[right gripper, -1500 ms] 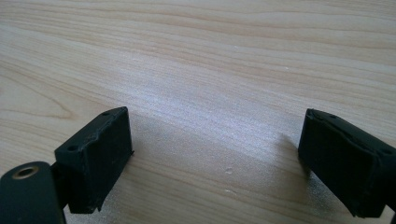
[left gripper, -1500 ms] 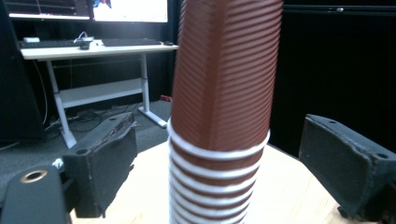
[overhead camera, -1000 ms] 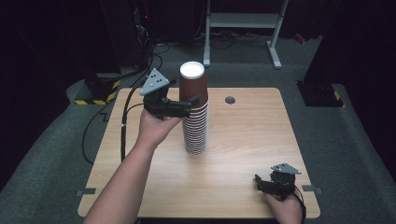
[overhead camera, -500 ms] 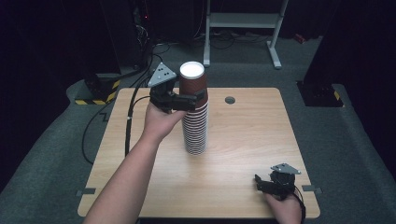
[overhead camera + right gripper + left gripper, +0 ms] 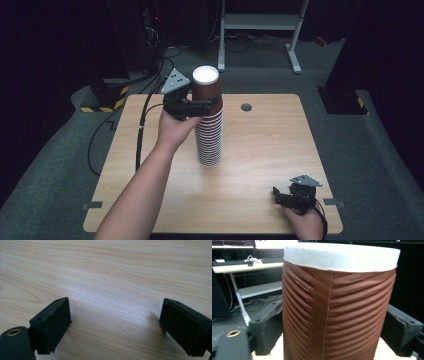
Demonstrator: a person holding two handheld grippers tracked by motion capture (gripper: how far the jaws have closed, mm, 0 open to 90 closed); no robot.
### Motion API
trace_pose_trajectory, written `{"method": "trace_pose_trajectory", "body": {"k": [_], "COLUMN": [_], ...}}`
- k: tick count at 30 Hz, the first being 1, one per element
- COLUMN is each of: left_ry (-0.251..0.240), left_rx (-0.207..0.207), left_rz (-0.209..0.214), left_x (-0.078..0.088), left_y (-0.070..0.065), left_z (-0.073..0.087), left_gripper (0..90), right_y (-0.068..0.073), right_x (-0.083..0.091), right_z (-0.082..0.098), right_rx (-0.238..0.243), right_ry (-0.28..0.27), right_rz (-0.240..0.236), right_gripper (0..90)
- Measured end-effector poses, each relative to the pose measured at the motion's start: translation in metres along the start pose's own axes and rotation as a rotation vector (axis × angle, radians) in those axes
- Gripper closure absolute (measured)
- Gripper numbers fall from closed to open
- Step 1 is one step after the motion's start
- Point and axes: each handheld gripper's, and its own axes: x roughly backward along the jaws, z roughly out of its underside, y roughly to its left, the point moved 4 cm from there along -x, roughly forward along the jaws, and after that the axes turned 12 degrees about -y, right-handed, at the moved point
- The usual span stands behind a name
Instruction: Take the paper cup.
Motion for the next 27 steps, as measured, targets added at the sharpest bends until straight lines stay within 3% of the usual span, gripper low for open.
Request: {"method": "trace_pose_trajectory", "body": {"k": [11, 27], "left_ry": [-0.027, -0.108], "left_rx": [-0.008, -0.021], "left_rz": [-0.007, -0.024], "left_x": [0.0, 0.001], "left_y": [-0.001, -0.006], "left_z": [0.0, -0.016], "left_gripper": [16.6, 17.1], "right_y": [0.0, 0.0], "right_x": [0.0, 0.0], "right_z": [0.0, 0.0], "right_rx": [0.0, 0.002], "right_ry": [-0.001, -0.001], "right_rz": [0.0, -0.001], "right_gripper": [9.4, 9.4]}}
